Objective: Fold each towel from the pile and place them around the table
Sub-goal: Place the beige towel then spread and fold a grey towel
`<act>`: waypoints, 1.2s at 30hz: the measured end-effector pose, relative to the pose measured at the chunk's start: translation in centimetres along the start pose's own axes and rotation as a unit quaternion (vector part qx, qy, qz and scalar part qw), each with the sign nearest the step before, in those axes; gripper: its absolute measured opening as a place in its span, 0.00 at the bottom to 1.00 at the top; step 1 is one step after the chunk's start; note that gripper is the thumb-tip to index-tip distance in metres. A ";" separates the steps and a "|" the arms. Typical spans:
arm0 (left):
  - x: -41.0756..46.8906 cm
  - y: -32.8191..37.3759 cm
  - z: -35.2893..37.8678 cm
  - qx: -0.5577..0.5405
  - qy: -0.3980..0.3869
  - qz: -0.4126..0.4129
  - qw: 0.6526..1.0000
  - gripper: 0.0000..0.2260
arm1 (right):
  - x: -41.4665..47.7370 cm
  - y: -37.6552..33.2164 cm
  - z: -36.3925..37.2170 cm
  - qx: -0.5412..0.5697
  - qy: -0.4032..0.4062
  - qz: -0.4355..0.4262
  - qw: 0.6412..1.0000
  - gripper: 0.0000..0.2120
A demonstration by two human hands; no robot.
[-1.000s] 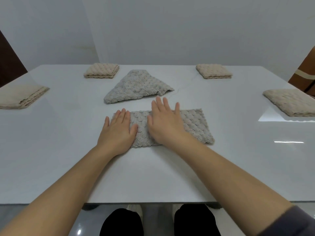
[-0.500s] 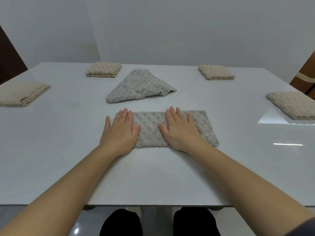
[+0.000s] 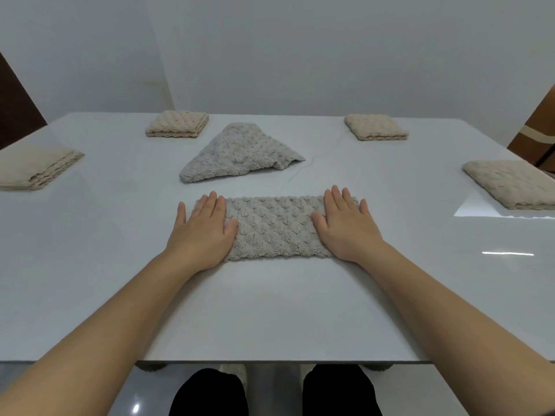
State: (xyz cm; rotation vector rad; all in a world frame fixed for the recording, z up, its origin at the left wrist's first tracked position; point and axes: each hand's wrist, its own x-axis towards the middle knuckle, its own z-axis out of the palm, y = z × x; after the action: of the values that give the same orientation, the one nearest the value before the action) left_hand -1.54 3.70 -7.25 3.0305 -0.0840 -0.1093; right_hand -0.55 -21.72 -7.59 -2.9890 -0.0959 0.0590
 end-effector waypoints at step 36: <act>0.3 0.5 1.1 -0.022 0.050 0.009 0.998 0.27 | -0.6 -5.7 0.3 0.008 -0.012 -0.112 0.994 0.28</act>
State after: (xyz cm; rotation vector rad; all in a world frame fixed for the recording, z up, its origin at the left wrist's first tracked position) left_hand -1.37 3.06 -8.32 2.9838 -0.0982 0.0415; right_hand -1.56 -16.12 -7.04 -2.9412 -0.4286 0.0691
